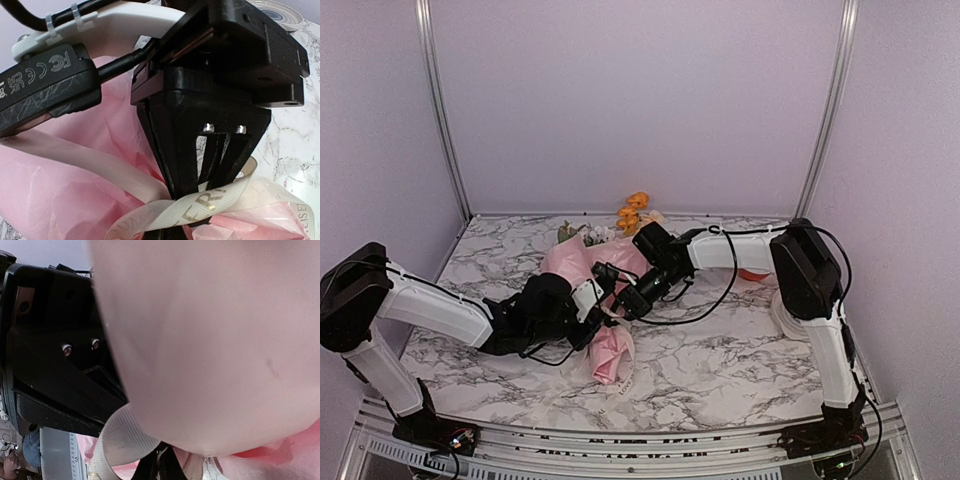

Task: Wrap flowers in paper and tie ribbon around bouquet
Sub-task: Cross the half-tied ribbon over the folded bouquet.

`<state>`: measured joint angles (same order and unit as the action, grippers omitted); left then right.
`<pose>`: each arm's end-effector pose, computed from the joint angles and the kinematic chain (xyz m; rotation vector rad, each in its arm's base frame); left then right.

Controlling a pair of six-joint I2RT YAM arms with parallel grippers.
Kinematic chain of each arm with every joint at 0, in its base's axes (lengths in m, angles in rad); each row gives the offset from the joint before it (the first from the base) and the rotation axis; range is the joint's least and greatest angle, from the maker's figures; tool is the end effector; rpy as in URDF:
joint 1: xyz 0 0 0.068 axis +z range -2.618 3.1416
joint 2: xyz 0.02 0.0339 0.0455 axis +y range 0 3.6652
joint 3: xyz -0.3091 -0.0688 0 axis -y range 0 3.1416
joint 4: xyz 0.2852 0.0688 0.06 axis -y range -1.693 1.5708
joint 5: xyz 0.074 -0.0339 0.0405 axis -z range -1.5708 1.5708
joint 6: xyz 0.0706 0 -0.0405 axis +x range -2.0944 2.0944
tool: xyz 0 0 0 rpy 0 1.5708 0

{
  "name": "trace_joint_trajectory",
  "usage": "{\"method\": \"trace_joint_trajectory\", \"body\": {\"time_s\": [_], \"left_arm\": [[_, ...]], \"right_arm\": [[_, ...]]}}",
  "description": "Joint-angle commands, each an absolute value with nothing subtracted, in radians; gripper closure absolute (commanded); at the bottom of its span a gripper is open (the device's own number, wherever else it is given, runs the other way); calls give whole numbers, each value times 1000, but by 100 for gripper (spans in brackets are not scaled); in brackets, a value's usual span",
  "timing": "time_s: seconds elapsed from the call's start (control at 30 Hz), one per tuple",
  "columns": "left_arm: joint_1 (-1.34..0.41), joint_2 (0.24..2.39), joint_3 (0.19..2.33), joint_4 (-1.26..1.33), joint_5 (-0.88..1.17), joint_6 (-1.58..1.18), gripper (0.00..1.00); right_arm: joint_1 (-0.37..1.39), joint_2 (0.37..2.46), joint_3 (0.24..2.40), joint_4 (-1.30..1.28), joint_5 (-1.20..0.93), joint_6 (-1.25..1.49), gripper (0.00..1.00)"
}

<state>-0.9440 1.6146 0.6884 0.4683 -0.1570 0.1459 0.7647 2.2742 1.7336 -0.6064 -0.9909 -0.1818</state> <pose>0.2329 -0.3027 0.1668 0.9709 1.7940 -0.3447 0.3500 0.4176 0.1512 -1.4705 2.2011 1.5236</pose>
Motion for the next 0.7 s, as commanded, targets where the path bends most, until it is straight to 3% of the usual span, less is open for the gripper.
{"method": "trace_joint_trajectory", "body": {"time_s": [0.0, 0.07, 0.43, 0.67], "left_arm": [[-935, 1586, 669, 518, -146, 131, 100], [-936, 1573, 658, 517, -134, 135, 100], [-933, 1446, 608, 508, -139, 250, 63], [-931, 1561, 692, 423, -81, 310, 58]], "right_arm": [[768, 2257, 1765, -612, -998, -187, 97], [763, 2246, 1763, -604, -988, -179, 98], [761, 2221, 1761, -600, -920, -165, 96], [760, 2198, 1752, -580, -902, -145, 93]]}}
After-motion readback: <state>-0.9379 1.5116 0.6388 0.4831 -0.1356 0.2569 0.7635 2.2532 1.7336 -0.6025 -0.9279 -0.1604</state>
